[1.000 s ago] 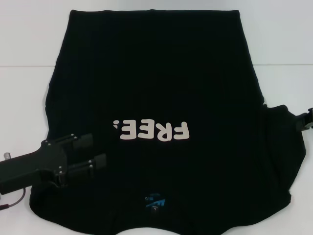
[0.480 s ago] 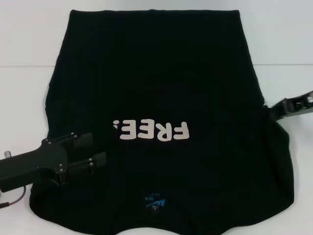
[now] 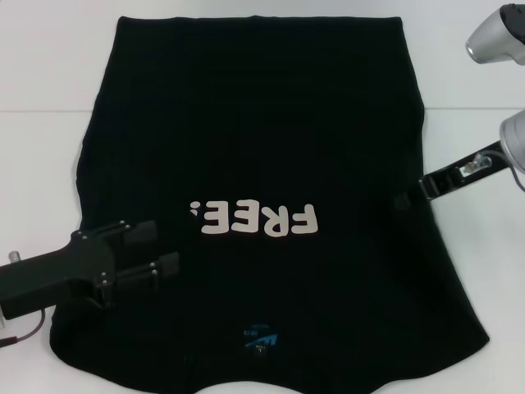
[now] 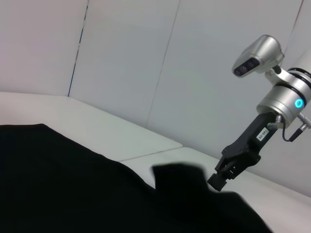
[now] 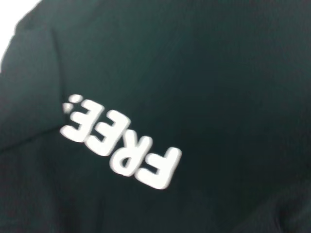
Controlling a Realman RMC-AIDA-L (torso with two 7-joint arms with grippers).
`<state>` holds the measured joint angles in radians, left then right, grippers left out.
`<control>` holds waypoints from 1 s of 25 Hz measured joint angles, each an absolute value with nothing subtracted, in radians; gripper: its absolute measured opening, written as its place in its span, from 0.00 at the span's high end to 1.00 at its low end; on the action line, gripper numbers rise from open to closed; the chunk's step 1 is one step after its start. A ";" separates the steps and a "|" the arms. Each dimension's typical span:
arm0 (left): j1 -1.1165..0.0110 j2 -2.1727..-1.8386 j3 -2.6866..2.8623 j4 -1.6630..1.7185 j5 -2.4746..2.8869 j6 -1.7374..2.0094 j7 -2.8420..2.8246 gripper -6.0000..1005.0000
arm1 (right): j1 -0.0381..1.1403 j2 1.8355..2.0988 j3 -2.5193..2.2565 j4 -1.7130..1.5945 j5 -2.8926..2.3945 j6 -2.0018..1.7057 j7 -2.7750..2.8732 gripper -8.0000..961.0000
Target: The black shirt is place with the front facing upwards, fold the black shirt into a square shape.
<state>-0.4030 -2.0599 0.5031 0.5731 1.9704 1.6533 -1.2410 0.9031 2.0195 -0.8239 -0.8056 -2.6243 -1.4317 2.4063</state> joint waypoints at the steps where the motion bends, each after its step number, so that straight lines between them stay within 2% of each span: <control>1: -0.403 -2.060 0.503 0.571 1.970 1.653 -1.241 0.27 | 0.901 2.019 -0.823 -0.806 -2.608 -1.436 2.399 0.86; 5: -0.402 -2.059 0.500 0.566 1.963 1.645 -1.242 0.27 | 0.873 2.010 -0.816 -0.796 -2.508 -1.442 2.378 0.83; 10: -0.403 -2.055 0.450 0.566 1.960 1.642 -1.350 0.26 | 0.800 1.992 -0.791 -0.776 -2.342 -1.442 2.287 0.60; 12: -0.405 -2.044 0.426 0.570 1.965 1.647 -1.457 0.26 | 0.759 1.987 -0.766 -0.742 -2.265 -1.462 2.184 0.56; 15: -0.408 -2.009 0.416 0.580 1.994 1.651 -1.644 0.26 | 0.689 1.986 -0.735 -0.669 -2.133 -1.516 1.930 0.49; 17: -0.410 -1.981 0.413 0.585 2.025 1.652 -1.766 0.26 | 0.636 2.000 -0.725 -0.634 -2.064 -1.540 1.753 0.44; 19: -0.410 -1.963 0.412 0.602 2.060 1.652 -1.867 0.26 | 0.582 2.027 -0.721 -0.627 -2.013 -1.544 1.581 0.40; 22: -0.415 -1.950 0.414 0.678 2.162 1.650 -2.034 0.27 | 0.518 2.074 -0.721 -0.625 -1.964 -1.522 1.349 0.32; 25: -0.427 -1.944 0.417 0.760 2.290 1.647 -2.177 0.27 | 0.498 2.092 -0.720 -0.582 -1.954 -1.491 1.190 0.22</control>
